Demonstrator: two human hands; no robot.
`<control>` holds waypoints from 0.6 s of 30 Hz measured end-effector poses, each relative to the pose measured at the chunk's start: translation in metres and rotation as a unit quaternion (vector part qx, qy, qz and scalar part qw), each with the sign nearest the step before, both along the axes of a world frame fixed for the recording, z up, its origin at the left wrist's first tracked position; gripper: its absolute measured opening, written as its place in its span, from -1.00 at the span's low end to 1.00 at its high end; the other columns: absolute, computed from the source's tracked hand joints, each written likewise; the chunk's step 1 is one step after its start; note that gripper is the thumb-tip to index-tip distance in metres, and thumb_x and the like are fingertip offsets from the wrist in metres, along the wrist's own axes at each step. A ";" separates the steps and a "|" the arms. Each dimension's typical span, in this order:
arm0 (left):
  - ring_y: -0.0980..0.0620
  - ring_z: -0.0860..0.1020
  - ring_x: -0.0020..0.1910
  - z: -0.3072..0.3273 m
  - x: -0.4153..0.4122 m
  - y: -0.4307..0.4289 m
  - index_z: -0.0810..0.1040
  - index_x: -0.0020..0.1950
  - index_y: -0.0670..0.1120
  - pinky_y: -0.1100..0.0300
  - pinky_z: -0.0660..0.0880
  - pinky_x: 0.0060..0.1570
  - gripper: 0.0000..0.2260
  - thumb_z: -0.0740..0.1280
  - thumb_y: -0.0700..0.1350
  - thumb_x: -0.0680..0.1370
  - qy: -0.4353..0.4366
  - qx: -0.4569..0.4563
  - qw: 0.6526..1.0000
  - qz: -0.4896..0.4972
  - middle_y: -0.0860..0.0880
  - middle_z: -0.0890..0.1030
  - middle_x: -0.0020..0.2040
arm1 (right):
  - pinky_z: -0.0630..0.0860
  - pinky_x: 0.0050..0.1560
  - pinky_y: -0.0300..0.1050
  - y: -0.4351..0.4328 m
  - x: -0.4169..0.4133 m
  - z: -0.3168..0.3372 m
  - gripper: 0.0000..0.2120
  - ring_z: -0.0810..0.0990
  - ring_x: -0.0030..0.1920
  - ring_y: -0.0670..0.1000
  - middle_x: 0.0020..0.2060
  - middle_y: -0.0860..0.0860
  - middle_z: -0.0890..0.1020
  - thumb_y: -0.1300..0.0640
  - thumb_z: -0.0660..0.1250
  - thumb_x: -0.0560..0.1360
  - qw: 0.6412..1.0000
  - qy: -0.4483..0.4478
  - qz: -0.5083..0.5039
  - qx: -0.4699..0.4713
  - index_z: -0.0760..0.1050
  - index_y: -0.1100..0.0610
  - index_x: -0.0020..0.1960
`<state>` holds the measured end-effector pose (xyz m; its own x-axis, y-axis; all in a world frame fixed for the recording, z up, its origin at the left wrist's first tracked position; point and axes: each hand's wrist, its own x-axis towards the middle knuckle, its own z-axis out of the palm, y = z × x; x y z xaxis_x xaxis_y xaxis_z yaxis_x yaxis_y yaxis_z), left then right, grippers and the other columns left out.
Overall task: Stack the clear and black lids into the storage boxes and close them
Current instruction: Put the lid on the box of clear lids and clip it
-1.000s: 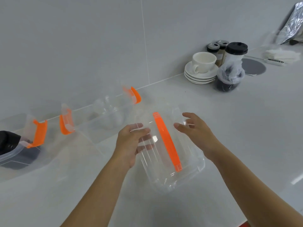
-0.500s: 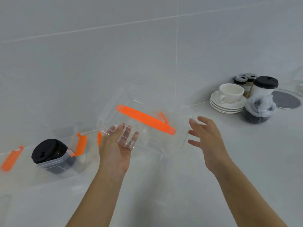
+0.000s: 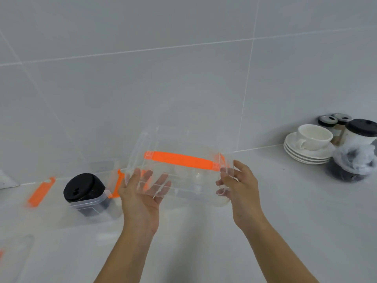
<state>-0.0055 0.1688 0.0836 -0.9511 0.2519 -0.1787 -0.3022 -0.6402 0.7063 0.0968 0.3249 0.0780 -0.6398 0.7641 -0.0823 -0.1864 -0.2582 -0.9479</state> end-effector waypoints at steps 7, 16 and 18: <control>-0.08 0.67 -0.34 0.022 -0.039 -0.012 0.48 0.01 -0.10 0.08 0.58 -0.32 -0.86 0.28 -0.06 0.52 0.044 -0.122 0.990 -0.052 -0.09 0.58 -0.10 | 0.45 -0.30 -0.24 0.032 -0.030 0.017 -0.61 0.59 -0.26 -0.04 -0.24 0.00 0.63 0.22 0.29 0.47 0.995 -0.054 -0.011 0.087 0.37 0.13 0.29; -0.07 0.41 0.31 0.016 -0.076 0.013 0.26 0.46 -0.11 0.00 0.31 0.34 -0.37 0.31 0.14 0.48 0.058 -0.361 0.927 -0.083 -0.11 0.38 0.39 | 0.30 -0.15 -0.21 0.064 -0.095 0.020 -0.51 0.41 -0.06 -0.04 0.34 0.04 0.37 0.19 0.19 0.49 0.961 -0.218 0.048 0.162 0.25 0.16 0.40; -0.07 0.34 0.38 0.014 -0.082 0.019 0.23 0.47 -0.11 0.04 0.26 0.27 -0.35 0.29 0.16 0.48 0.044 -0.398 0.912 -0.094 -0.10 0.33 0.44 | 0.47 -0.08 -0.05 0.070 -0.105 0.019 -0.57 0.50 0.01 0.08 0.35 0.10 0.38 0.24 0.16 0.48 0.948 -0.256 0.053 0.183 0.29 0.23 0.35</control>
